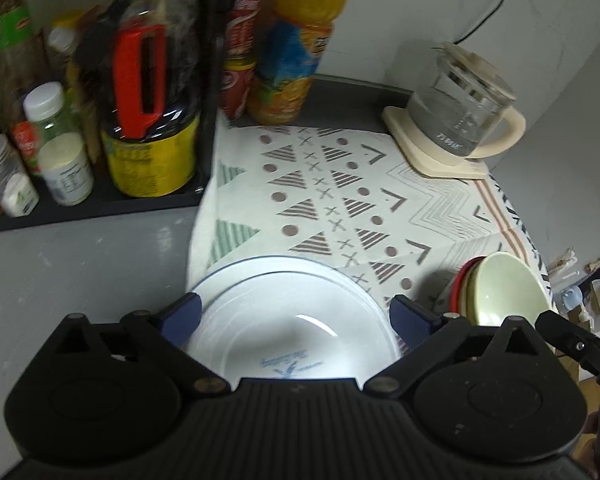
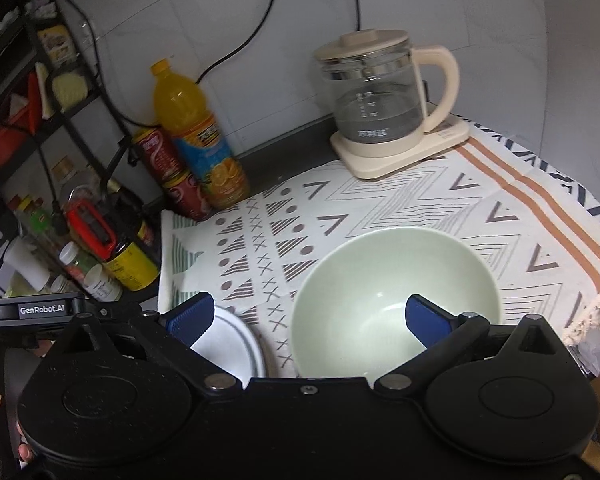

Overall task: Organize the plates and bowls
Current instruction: 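Open both tools and release the 'BAKERY' plate on the stack, then move both tools to the nested pale green and red bowls and grip their rim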

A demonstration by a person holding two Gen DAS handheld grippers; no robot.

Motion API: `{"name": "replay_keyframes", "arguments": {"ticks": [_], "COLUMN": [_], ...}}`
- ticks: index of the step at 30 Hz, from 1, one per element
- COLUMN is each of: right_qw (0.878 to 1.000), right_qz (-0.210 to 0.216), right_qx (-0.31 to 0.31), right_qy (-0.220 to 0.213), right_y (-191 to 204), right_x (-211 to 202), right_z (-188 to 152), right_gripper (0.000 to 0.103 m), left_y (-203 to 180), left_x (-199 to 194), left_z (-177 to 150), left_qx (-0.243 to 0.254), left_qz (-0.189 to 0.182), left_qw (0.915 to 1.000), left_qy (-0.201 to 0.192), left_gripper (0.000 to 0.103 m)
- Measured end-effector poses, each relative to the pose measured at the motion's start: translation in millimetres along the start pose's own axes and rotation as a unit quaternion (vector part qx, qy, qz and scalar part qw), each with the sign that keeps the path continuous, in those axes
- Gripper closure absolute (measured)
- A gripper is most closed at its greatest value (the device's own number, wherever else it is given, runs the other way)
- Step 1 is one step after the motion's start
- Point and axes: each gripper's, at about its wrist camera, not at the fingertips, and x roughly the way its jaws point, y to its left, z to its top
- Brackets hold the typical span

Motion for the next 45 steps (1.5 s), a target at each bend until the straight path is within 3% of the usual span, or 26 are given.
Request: {"name": "replay_keyframes", "arguments": {"ticks": [9,12,25,33,37,40,45], "right_qw": [1.0,1.0,0.999,0.996,0.995,0.993,0.99], "right_qz": [-0.014,-0.023,-0.004,0.014,0.014,0.017,0.015], "right_qx": [0.0,0.003,0.002,-0.022,-0.029,-0.028,-0.026], "right_qy": [0.002,0.008,0.05,0.084,0.097,0.115,0.14], "right_y": [-39,-55,-100,-108,-112,-117,-121], "right_x": [-8,-8,-1,16,27,36,53], "right_z": [6,7,8,1,-2,-4,-6], "right_gripper": [0.0,0.0,0.0,0.0,0.001,0.006,0.026], "left_y": [-47,-70,-133,-150,-149,-146,-146], "left_x": [5,4,28,45,57,67,77], "left_z": [5,0,-14,-26,-32,-36,-39], "left_qx": [0.025,0.045,0.052,0.057,0.035,0.023,0.016], "left_qz": [-0.01,-0.022,-0.027,-0.001,0.018,0.027,0.037], "left_qw": [0.9995,0.9981,0.9983,0.9983,0.9987,0.9984,0.9984], "left_qy": [-0.014,-0.036,0.005,0.014,0.031,0.044,0.041], "left_gripper": [0.004,0.004,0.001,0.001,0.001,0.002,0.002]}}
